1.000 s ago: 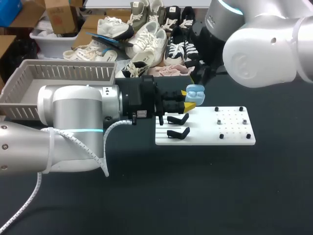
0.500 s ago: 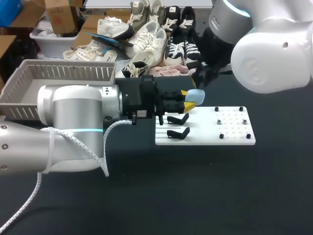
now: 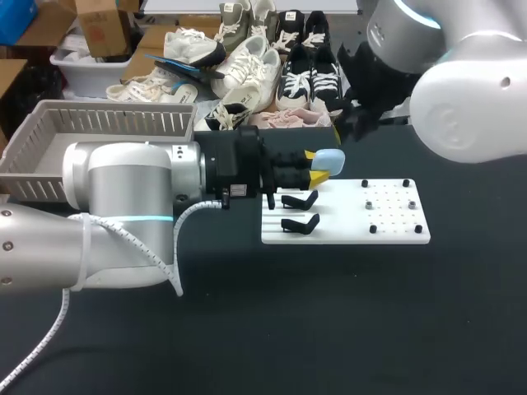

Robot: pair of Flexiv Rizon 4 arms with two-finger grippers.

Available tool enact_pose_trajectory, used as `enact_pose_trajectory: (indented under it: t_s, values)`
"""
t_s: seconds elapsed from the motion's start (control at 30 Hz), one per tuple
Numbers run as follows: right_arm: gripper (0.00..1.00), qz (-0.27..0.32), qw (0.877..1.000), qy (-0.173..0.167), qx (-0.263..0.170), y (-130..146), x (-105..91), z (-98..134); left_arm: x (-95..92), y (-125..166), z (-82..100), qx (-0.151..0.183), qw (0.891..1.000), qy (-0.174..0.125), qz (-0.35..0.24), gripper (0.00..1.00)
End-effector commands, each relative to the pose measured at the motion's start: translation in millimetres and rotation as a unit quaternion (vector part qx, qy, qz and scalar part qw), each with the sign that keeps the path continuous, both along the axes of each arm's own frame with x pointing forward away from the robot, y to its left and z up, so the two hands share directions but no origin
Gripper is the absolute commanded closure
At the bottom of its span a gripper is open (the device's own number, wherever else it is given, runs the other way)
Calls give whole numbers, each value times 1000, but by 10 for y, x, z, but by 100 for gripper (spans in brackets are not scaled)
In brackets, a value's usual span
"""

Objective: Pick up each earbud case from the left stands, insert the matching earbuds, close the lid, and place the case in the box.

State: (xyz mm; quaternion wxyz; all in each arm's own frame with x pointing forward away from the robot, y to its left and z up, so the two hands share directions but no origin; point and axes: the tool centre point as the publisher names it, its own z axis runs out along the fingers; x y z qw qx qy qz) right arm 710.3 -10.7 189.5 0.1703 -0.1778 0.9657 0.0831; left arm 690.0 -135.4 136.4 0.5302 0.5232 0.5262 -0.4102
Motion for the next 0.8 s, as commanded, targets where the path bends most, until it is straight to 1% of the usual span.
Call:
enact_pose_trajectory:
  t_s: [0.03, 0.17, 0.3, 0.57, 0.7, 0.8]
  values:
    - [74, -15, 1000, -21, 6, -139, -145, 81, 38, 51, 16, 2, 1000, -1, -3, 100]
    - [74, -23, 999, -25, 6, -206, -187, 107, 118, 193, 16, 6, 1000, -3, -1, 100]
    - [74, -28, 999, -27, 2, -242, -245, 109, 217, 439, -6, 8, 1000, -2, 15, 100]
    - [74, -49, 999, -22, -7, -326, -335, 80, 427, 974, 3, 40, 998, 4, 53, 100]
    - [74, -64, 998, -16, -13, -376, -372, 55, 555, 1328, 15, 55, 996, 7, 74, 100]
    - [74, -73, 997, -14, -19, -406, -392, 42, 625, 1526, 12, 66, 994, 12, 91, 100]
